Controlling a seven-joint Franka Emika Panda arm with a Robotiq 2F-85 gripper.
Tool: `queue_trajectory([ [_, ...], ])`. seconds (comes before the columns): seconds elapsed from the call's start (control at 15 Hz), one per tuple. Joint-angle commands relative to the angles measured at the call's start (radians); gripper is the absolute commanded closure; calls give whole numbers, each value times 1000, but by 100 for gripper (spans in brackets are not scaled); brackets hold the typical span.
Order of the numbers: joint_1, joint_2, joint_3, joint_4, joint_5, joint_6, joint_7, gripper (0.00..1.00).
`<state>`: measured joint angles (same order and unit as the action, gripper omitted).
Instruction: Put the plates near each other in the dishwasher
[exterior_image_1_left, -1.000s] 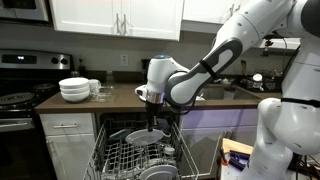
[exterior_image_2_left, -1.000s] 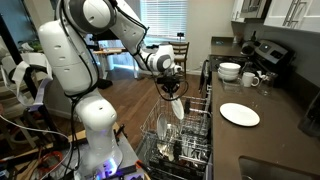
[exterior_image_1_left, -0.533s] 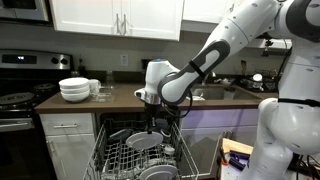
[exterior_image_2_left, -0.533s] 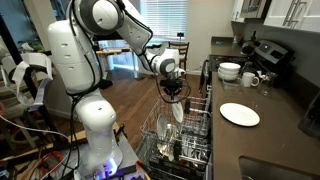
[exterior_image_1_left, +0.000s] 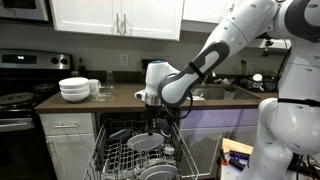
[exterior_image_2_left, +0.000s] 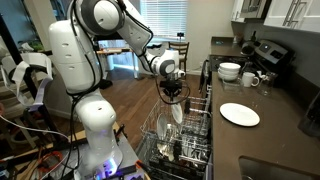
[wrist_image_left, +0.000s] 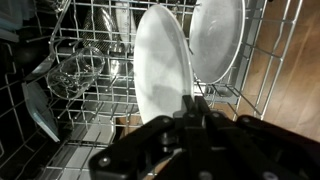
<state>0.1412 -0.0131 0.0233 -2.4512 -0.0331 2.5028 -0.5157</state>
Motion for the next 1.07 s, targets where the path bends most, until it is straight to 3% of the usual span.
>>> queue_trajectory([
  [0.0, -21, -1, 21, -2, 25, -20, -14, 98],
  [0.6, -32, 17, 26, -4, 169, -72, -38, 98],
  [1.0, -32, 32, 34, -25, 201, -89, -53, 98],
])
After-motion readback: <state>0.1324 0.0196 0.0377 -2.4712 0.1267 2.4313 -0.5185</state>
